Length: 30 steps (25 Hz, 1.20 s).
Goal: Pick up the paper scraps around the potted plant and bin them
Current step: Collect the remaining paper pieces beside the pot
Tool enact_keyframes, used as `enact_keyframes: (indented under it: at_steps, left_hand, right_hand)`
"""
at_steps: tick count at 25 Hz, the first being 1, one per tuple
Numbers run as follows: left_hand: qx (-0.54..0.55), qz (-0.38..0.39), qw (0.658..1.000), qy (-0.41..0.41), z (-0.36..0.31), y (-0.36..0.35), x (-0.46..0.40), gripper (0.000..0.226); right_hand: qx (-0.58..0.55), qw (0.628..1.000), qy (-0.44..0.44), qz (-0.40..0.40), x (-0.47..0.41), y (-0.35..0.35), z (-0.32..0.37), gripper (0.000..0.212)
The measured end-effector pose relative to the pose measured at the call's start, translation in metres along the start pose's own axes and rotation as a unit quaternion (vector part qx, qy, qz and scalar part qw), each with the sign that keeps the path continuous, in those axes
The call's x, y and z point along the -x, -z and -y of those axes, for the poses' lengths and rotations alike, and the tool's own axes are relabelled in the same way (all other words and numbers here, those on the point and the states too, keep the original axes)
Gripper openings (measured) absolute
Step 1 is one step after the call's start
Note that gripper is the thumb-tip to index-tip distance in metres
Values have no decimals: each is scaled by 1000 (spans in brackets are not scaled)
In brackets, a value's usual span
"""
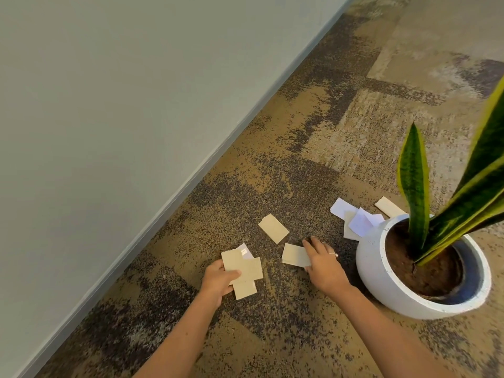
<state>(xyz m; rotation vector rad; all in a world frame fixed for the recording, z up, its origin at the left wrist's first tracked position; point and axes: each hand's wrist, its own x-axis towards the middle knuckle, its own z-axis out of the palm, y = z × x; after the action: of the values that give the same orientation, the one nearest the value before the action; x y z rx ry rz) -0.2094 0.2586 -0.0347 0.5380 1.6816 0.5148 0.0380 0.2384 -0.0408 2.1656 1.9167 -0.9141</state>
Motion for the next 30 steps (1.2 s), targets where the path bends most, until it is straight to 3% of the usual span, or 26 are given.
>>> enact_keyframes:
  at_steps: [4,8,13,18,22,30]
  left_hand:
    - [6,-11,1000,8,9,0,-4,20]
    - [12,-12,1000,2,13,-1,-8,19]
    - [23,1,1000,13,16,0,-12,16]
    - [16,-1,1000,18,13,0,-13,12]
    - [19,3,1000,23,11,0,-11,11]
    - [30,-4,999,12,9,1,-8,6]
  right_hand:
    - [71,996,-1,-47,5,-13,5,53]
    - [27,996,-43,-76,3,-12,11,46]
    - [-185,977,-54,-88,-4,-1,19,27]
    - [-345,938,11,31,2,-8,68,24]
    - [-298,954,12,-24,2,-26,96,14]
    - [-181,979,23,-90,0,-43,106,21]
